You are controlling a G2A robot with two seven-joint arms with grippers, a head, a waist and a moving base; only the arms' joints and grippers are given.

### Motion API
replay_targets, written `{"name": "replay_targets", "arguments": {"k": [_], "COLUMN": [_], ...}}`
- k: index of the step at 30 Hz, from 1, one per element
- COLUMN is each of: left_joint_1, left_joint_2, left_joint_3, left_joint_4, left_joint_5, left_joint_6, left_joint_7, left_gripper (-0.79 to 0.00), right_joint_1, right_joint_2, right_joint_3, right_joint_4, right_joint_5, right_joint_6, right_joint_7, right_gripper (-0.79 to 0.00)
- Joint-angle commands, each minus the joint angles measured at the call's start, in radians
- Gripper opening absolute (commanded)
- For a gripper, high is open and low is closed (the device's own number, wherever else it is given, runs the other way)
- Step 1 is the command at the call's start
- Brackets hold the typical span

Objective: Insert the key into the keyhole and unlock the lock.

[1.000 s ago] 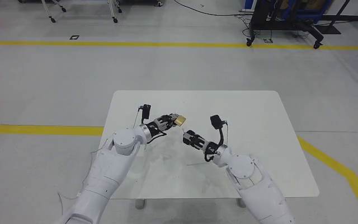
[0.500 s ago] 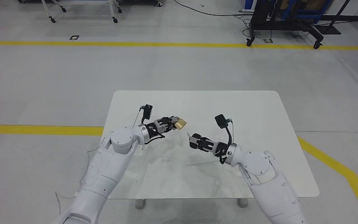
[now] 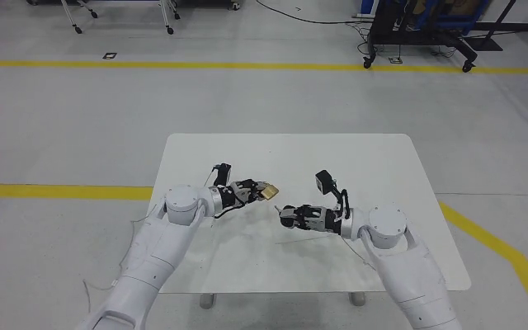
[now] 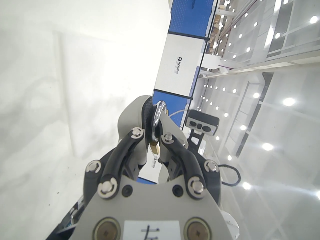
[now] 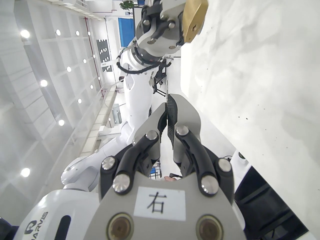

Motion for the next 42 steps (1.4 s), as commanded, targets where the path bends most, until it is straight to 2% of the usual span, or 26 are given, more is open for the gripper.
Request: {"name": "replay_targets", "arguments": {"k": [1, 10, 16, 42], "left_joint_1": [-0.013, -0.034, -0.036, -0.025], "left_joint_2": [-0.001, -0.004, -0.003, 0.007], "left_joint_3": [0.008, 0.026, 0.033, 0.03], "left_joint_4": [0.016, 0.047, 0.05, 0.03], "left_joint_5": [-0.003, -0.016, -0.008, -0.007], "left_joint_6": [0.012, -0.003, -0.014, -0.036], "left_joint_7": [-0.021, -0.033, -0.03, -0.016], "left_gripper": [-0.785, -0.785, -0.785, -0.785], "right_joint_1": [0.008, 0.044, 0.063, 0.124], "right_joint_2": [0.001, 0.006, 0.009, 0.021], "right_joint_3": [-0.007, -0.033, -0.038, -0.096], "right_joint_4": [0.01, 0.054, 0.084, 0.146], "right_joint_5": [0.008, 0.033, 0.084, 0.127], "right_joint_6": [0.02, 0.086, 0.081, 0.105], "right_joint_7": [-0.004, -0.016, -0.015, -0.079], "right_gripper": [-0.785, -0.785, -0.785, -0.785]}}
